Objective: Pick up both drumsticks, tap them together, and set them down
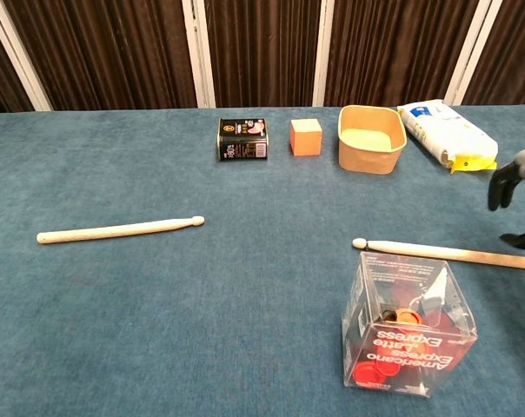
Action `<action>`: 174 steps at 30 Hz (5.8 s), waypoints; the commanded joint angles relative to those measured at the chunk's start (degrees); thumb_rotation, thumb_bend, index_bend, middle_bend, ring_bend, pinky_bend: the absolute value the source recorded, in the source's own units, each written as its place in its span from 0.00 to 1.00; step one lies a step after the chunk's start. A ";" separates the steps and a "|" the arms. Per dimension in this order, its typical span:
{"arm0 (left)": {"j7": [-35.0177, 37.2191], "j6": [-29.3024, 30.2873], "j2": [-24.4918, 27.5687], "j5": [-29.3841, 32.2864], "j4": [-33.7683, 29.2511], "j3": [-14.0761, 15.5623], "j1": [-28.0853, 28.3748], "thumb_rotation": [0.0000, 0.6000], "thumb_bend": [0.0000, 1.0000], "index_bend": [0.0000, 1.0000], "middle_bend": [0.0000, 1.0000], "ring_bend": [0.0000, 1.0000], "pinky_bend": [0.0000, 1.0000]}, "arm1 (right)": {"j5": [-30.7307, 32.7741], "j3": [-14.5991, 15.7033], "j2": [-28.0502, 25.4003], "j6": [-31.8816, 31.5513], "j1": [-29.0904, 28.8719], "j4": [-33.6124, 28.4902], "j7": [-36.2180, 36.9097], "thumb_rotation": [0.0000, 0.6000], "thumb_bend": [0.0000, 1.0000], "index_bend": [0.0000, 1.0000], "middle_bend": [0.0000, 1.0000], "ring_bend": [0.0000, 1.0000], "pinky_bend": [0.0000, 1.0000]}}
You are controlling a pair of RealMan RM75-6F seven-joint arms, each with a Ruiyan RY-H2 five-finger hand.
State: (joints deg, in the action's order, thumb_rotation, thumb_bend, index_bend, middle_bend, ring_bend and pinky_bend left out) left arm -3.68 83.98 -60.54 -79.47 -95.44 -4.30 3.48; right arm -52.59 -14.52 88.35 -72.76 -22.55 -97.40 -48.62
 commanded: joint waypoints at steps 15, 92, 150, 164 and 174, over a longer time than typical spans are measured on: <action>2.16 -0.58 0.39 1.66 1.13 -0.92 0.26 1.00 0.14 0.08 0.00 0.00 0.00 | 5.39 1.93 7.82 0.03 -4.57 9.56 -2.80 1.00 0.31 0.51 0.47 0.20 0.00; -0.11 -2.59 -0.61 3.70 1.56 -1.00 1.39 1.00 0.14 0.08 0.00 0.00 0.00 | -9.31 3.08 -1.50 1.99 -5.41 4.64 18.72 1.00 0.41 0.71 0.66 0.35 0.00; -23.95 -24.70 -19.24 43.50 2.37 -6.62 33.62 1.00 0.35 0.37 0.42 0.00 0.00 | -22.21 -7.03 -25.84 -1.61 -3.01 -1.77 60.52 1.00 0.43 0.72 0.66 0.35 0.00; -27.99 -22.53 -24.96 45.15 6.28 -4.90 35.35 1.00 0.37 0.41 0.43 0.00 0.00 | -20.25 -8.01 -26.40 1.45 -5.04 1.35 62.61 1.00 0.43 0.73 0.66 0.35 0.00; -29.20 -23.29 -27.62 45.84 9.22 -4.63 36.26 1.00 0.41 0.46 0.47 0.01 0.00 | -21.45 -6.83 -27.07 -0.75 -3.76 -0.84 61.24 1.00 0.43 0.73 0.66 0.35 0.00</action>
State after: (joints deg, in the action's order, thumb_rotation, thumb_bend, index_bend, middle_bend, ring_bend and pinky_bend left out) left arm -32.72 60.75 -87.96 -33.75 -86.43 -8.98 39.64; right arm -72.97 -22.12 62.22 -71.40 -27.89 -95.23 13.50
